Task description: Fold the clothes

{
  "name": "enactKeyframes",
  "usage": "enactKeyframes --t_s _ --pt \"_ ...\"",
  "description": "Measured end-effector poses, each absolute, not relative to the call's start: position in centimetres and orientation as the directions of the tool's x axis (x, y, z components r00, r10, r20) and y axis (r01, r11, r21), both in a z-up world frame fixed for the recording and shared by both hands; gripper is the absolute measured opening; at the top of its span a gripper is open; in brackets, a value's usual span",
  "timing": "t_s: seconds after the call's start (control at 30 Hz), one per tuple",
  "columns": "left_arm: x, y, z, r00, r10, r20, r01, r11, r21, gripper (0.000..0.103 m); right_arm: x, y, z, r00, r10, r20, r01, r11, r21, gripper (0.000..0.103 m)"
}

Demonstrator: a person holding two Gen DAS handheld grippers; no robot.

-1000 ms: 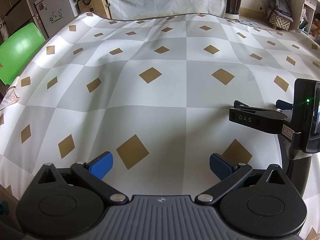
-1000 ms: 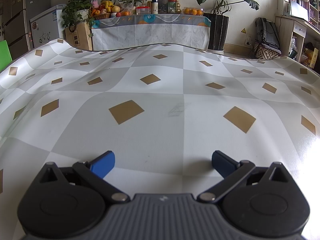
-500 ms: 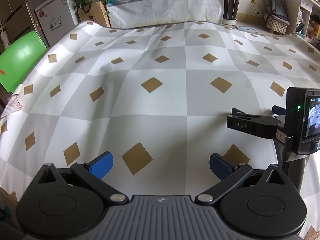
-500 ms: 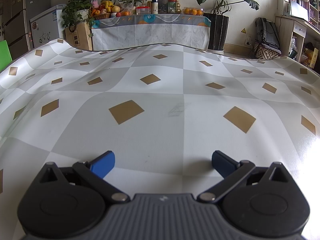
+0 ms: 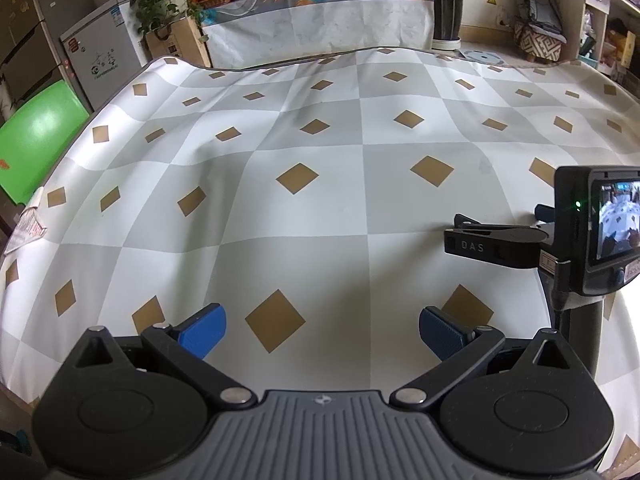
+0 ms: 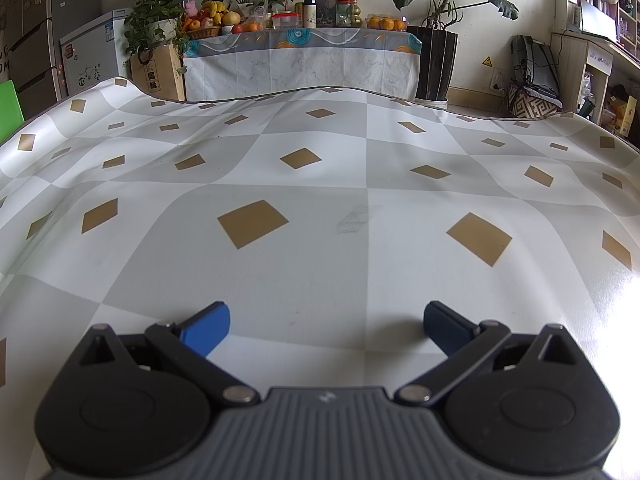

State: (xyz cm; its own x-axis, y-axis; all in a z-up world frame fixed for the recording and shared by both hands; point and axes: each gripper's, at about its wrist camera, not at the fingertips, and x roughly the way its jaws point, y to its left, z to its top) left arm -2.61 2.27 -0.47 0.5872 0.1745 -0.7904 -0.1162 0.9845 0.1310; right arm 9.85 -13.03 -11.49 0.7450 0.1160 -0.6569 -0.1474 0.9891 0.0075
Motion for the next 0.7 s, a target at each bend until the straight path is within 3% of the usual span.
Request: enactKeyframes --t_s 0.7 --pt "-2.1 0.7 -1.8 0.557 0.176 -0.812 -0.056 0.983 0.175 0.103 9.8 -13.0 -11.5 0.745 0.116 -0.657 -0.147 0.989 0.007 0.103"
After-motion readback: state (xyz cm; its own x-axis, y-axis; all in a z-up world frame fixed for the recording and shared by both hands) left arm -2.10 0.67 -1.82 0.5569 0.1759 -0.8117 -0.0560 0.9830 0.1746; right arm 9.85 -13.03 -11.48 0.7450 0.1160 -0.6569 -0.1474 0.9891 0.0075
